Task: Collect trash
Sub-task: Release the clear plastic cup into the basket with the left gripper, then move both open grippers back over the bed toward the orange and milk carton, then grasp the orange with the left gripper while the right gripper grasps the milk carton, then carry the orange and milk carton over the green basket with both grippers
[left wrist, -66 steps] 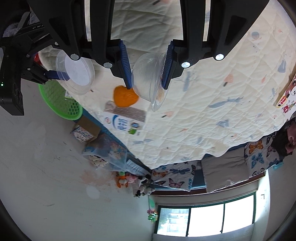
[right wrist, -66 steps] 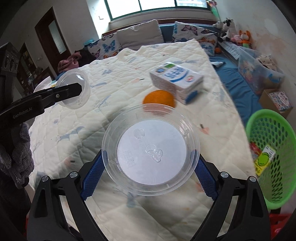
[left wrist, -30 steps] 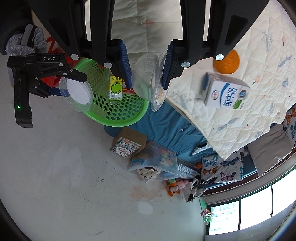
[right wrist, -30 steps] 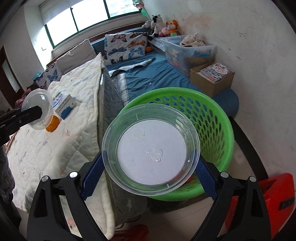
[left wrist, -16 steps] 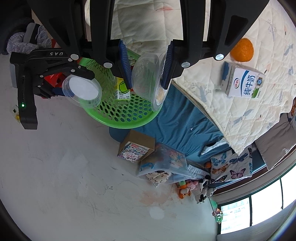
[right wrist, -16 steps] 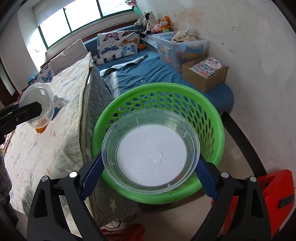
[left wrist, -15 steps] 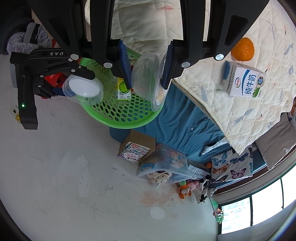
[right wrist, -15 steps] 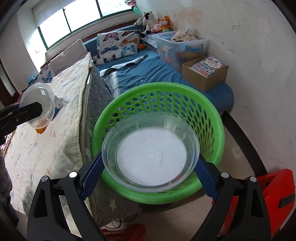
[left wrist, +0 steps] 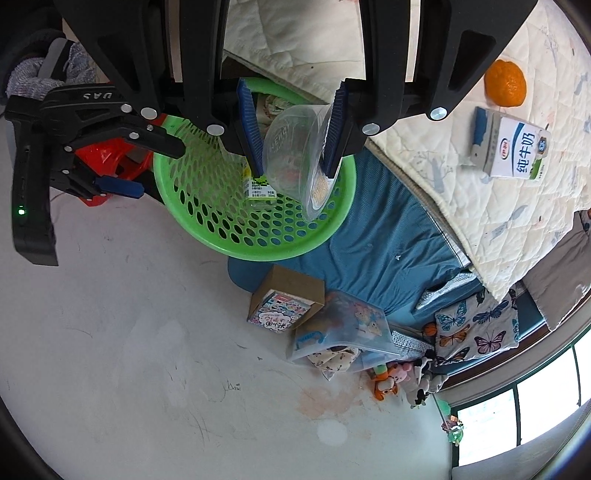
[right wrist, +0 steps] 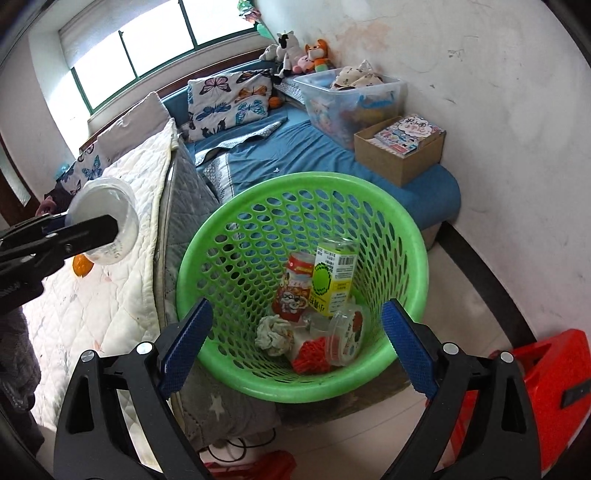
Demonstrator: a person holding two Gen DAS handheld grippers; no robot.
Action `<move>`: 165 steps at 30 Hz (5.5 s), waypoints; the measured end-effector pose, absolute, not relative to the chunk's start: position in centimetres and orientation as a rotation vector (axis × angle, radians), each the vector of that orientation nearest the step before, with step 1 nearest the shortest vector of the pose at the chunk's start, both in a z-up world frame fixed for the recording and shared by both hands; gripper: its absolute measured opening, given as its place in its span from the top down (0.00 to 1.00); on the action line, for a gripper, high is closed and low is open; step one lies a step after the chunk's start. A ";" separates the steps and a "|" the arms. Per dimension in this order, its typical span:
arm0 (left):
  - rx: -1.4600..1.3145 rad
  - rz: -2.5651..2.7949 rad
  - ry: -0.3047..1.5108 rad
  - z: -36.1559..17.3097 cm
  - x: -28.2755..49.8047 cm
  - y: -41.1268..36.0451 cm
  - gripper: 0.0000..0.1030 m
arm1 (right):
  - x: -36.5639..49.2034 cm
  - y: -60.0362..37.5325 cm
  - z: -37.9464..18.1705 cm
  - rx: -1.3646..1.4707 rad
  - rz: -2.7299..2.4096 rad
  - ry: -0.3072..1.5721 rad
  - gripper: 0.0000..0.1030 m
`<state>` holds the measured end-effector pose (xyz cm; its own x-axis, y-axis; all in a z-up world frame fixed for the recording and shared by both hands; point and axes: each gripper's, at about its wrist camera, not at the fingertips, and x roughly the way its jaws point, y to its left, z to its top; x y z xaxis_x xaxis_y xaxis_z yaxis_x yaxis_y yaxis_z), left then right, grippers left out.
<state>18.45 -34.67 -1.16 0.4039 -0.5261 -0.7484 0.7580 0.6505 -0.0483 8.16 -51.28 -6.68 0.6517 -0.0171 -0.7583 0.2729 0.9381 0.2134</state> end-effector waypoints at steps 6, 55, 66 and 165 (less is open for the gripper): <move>0.336 -0.829 0.831 -1.9 18.5 -35.6 0.68 | 7.4 -51.6 -6.3 0.329 -0.181 0.843 0.11; 0.234 -0.511 0.861 -3.3 23.2 -18.4 0.47 | 9.2 -46.0 -4.2 0.284 -0.074 0.825 0.11; 0.207 -0.456 0.929 -6.2 27.2 -15.2 0.45 | 11.8 -42.7 -4.6 0.253 -0.009 0.848 0.11; 0.121 -0.503 0.903 -3.3 24.5 -10.7 0.70 | 25.6 -30.0 -4.2 -0.096 0.275 0.942 0.28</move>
<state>24.48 -10.74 -3.27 0.5123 -0.3672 -0.7764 0.4671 0.8777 -0.1069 25.60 -30.04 -4.20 0.5565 0.1908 -0.8086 -0.2740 0.9610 0.0382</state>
